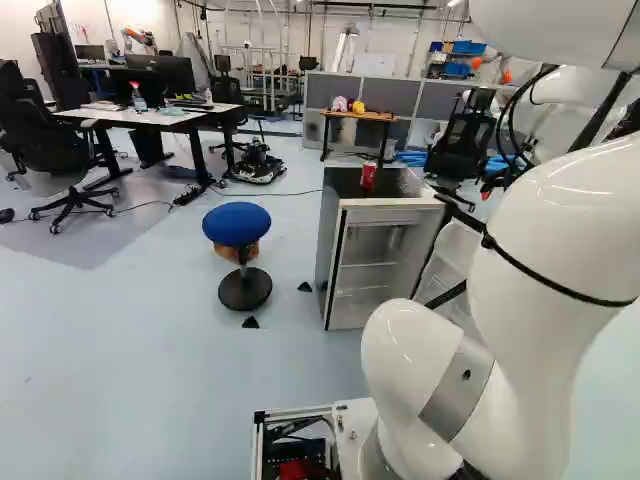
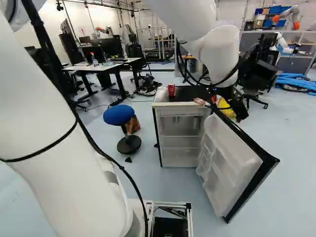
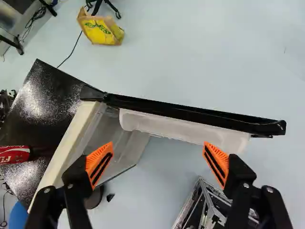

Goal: Grab a drink from the fridge

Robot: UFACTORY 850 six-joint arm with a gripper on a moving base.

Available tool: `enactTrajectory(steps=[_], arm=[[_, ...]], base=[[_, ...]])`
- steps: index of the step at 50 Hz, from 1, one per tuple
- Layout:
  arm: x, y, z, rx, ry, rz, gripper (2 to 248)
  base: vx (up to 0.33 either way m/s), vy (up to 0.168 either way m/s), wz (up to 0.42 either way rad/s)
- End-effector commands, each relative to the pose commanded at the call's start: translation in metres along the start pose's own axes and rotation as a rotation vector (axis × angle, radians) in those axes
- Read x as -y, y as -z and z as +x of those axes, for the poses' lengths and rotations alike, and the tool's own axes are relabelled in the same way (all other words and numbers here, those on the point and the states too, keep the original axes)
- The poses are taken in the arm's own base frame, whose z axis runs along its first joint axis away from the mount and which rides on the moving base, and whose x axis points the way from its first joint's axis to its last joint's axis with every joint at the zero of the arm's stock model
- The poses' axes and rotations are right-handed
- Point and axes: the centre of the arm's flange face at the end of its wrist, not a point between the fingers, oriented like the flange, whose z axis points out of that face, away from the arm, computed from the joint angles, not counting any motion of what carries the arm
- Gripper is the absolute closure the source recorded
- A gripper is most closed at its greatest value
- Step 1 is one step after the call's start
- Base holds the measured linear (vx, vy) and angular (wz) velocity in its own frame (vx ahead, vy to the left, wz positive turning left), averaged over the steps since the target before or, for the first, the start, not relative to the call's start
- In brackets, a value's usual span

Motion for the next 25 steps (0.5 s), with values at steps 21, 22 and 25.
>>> enactTrajectory(steps=[21, 22, 25], arm=[[-0.015, -0.016, 0.033, -0.001, -0.034, -0.020, 3], [-0.015, -0.017, 0.034, 0.001, -0.035, -0.020, 3], [-0.017, -0.020, 0.039, 0.007, -0.039, -0.022, 3]], base=[[0.000, 0.000, 0.000], [0.000, 0.000, 0.000], [0.000, 0.000, 0.000]])
